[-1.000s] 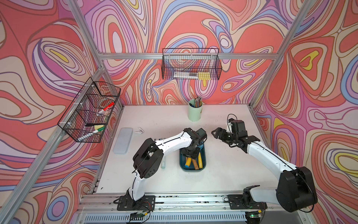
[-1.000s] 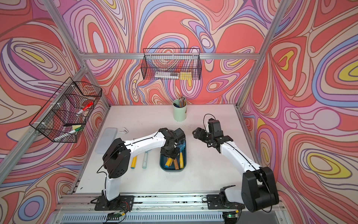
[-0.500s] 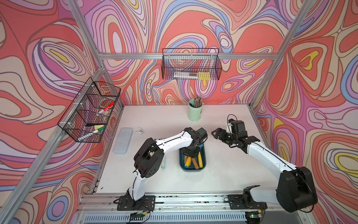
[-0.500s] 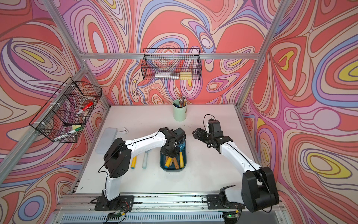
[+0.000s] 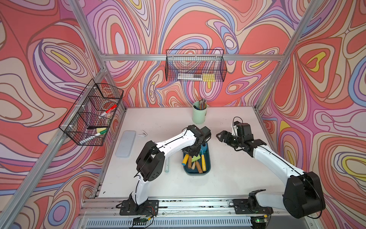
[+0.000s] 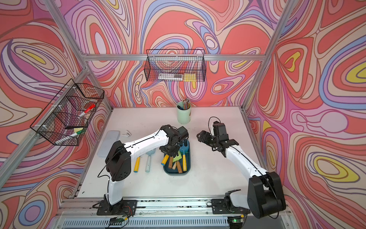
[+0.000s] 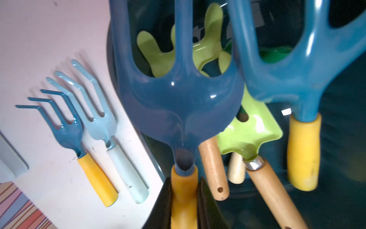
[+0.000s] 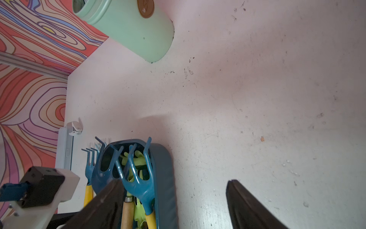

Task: Take the hand rake out of the storage box
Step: Pick up the rake from the storage box, then adjust the rake in the storage box.

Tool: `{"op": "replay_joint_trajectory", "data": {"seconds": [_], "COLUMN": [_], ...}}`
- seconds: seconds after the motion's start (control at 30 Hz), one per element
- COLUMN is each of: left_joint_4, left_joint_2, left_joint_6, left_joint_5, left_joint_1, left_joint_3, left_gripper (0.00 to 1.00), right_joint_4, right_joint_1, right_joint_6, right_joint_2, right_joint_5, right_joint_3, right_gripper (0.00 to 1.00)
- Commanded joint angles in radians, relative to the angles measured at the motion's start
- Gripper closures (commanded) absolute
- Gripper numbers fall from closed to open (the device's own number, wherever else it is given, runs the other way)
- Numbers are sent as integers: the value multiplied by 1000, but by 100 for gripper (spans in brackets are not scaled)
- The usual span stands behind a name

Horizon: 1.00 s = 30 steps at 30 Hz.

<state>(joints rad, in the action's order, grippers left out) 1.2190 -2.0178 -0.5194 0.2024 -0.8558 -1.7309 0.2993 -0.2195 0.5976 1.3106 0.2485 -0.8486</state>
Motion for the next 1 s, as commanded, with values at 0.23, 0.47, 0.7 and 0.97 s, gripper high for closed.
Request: {"op": "replay_joint_trajectory", "data": {"seconds": [0.23,0.47,0.7,0.97], "left_joint_4": [75,-5,-36,-115], "left_joint_2": [105,244,267,374], "left_joint_6": [-14,-30,-25,-98], "left_joint_5": [128,59,58,91], "left_joint_1": [26,85,92,98], "left_joint_3": [12,145,203,285], "left_gripper": [89,88,90,91], "right_joint_4": [-9,-12,-11,58], "right_joint_1": [-6,-7,-6,-133], "right_joint_6": [-4,-6,-2,-100], "right_joint_2": [6,25,26,25], "right_joint_5": [14,21,23,-34], "right_joint_3": [-16,-33,-32,-92], "right_gripper": [17,17,17,20]}}
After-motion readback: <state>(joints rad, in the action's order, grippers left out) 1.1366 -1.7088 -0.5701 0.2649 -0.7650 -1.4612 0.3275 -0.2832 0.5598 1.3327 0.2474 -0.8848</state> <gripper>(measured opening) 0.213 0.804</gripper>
